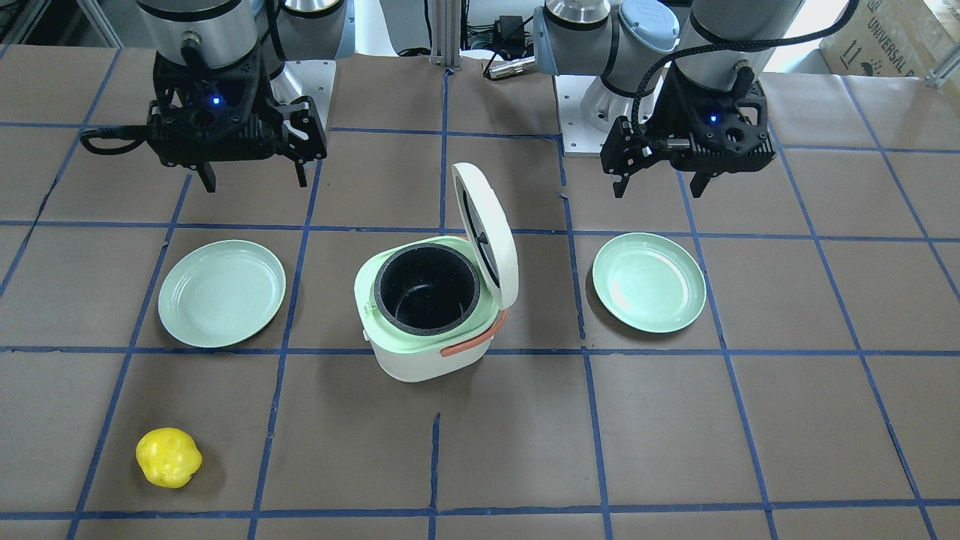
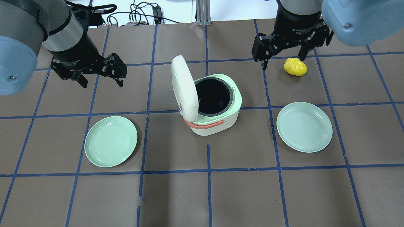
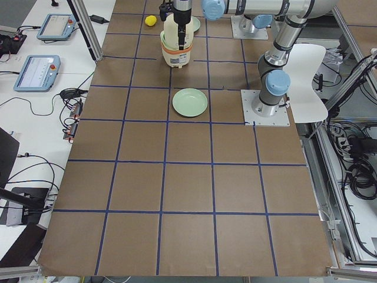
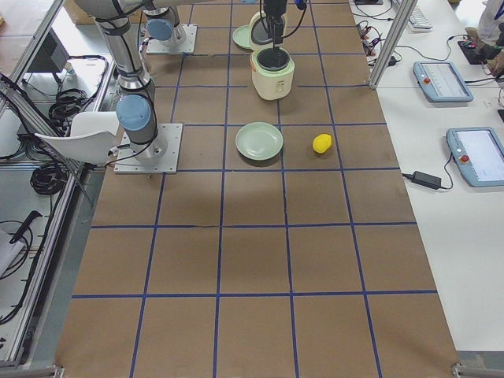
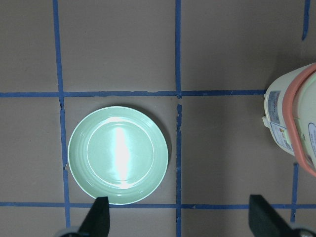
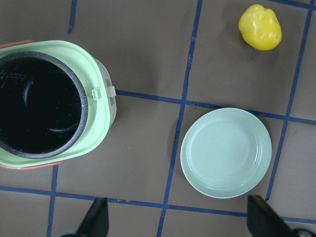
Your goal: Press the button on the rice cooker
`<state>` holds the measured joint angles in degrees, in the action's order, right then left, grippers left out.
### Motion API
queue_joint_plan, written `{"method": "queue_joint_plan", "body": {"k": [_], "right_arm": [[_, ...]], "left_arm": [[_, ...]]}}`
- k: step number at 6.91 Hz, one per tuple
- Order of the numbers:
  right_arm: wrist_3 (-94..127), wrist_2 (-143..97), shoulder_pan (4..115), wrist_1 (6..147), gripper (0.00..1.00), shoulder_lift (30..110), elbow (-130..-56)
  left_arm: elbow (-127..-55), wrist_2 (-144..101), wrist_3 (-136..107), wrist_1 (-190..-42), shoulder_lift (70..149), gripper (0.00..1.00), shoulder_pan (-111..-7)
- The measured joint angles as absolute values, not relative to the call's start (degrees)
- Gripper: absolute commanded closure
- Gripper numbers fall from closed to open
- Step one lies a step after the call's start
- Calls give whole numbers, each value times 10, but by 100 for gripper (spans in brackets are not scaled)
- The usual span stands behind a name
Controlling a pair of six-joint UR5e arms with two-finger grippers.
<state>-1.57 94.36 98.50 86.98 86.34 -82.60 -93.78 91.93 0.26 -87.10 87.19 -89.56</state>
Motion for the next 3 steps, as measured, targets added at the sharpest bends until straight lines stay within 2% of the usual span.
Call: {"method": "queue_joint_plan", "body": {"k": [3], "right_arm": [[-14,913,992,868,0,862,-825]], "left_arm": [[-938,919,3,-871,872,0,-896]]}}
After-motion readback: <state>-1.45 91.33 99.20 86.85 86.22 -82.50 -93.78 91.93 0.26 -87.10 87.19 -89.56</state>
